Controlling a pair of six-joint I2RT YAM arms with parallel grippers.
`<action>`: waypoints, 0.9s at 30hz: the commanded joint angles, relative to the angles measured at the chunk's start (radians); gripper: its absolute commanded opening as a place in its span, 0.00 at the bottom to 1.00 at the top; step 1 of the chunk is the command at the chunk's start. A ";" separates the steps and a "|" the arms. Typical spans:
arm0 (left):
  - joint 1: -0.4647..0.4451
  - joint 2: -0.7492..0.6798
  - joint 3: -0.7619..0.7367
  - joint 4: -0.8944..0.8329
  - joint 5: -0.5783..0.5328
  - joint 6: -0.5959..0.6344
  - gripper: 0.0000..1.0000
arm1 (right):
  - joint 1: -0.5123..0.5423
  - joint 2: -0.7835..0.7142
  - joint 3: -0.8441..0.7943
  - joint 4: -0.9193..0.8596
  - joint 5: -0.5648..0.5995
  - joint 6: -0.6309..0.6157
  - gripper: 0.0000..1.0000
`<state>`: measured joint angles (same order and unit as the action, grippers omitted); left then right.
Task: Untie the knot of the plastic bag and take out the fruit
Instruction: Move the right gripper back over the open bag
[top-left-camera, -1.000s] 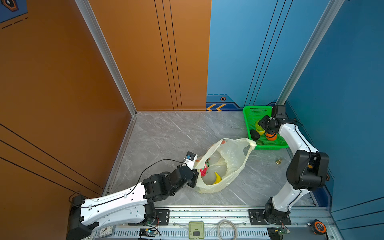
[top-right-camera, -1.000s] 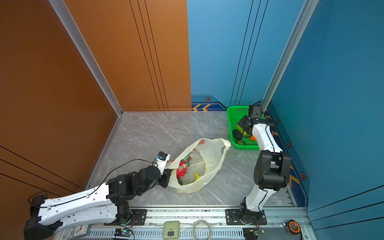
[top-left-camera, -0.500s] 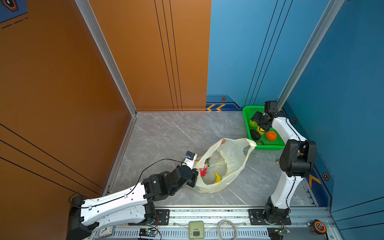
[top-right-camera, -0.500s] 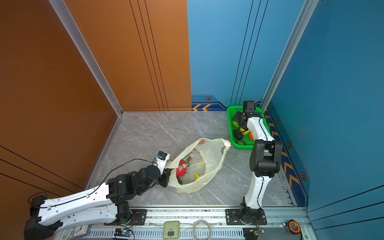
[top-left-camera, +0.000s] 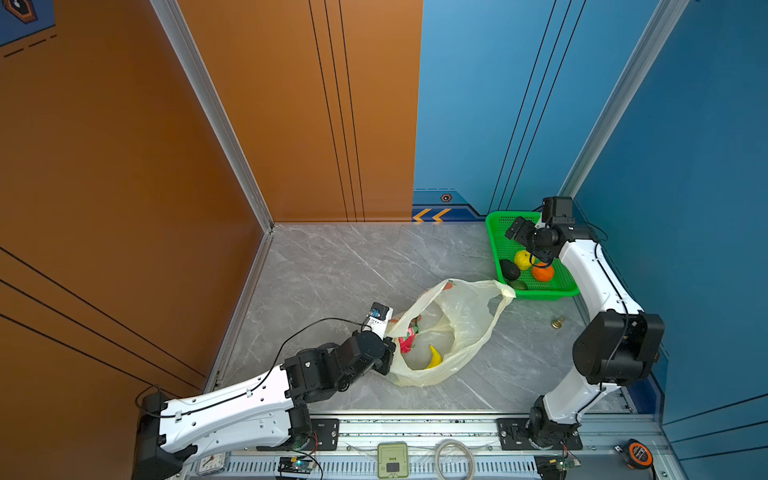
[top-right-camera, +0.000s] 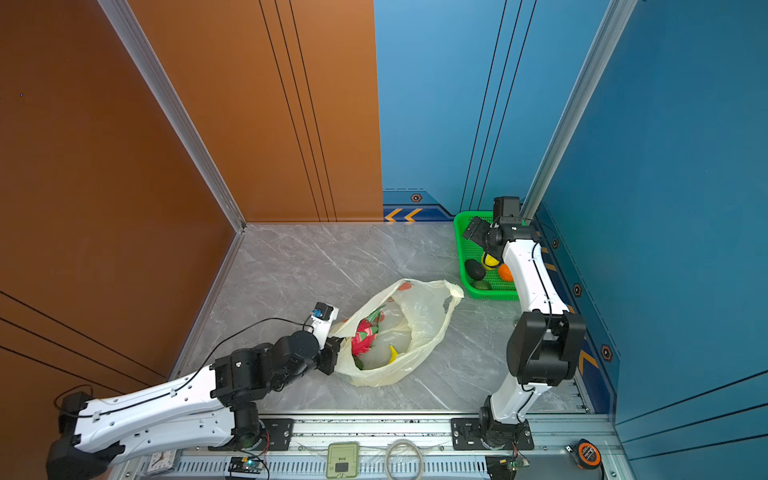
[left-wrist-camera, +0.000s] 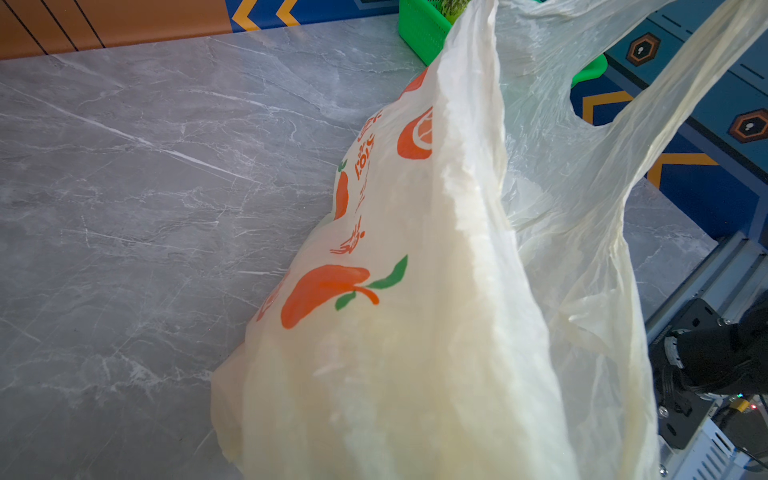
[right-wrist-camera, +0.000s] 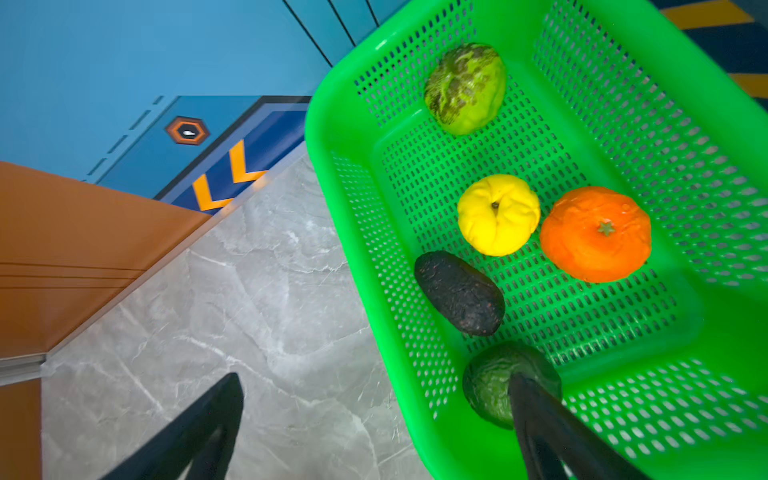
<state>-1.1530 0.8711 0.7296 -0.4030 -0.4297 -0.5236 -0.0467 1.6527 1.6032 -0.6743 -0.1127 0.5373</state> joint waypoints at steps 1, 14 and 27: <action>0.003 -0.022 0.007 -0.023 -0.019 -0.007 0.00 | 0.044 -0.094 -0.012 -0.131 -0.044 -0.057 1.00; 0.000 -0.022 0.008 -0.036 -0.015 -0.005 0.00 | 0.493 -0.364 0.036 -0.415 0.008 -0.046 1.00; 0.002 -0.028 0.017 -0.040 -0.024 0.014 0.00 | 1.017 -0.436 -0.174 -0.364 0.098 0.042 1.00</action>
<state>-1.1530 0.8532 0.7296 -0.4236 -0.4301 -0.5228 0.9264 1.2285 1.4860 -1.0431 -0.0521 0.5526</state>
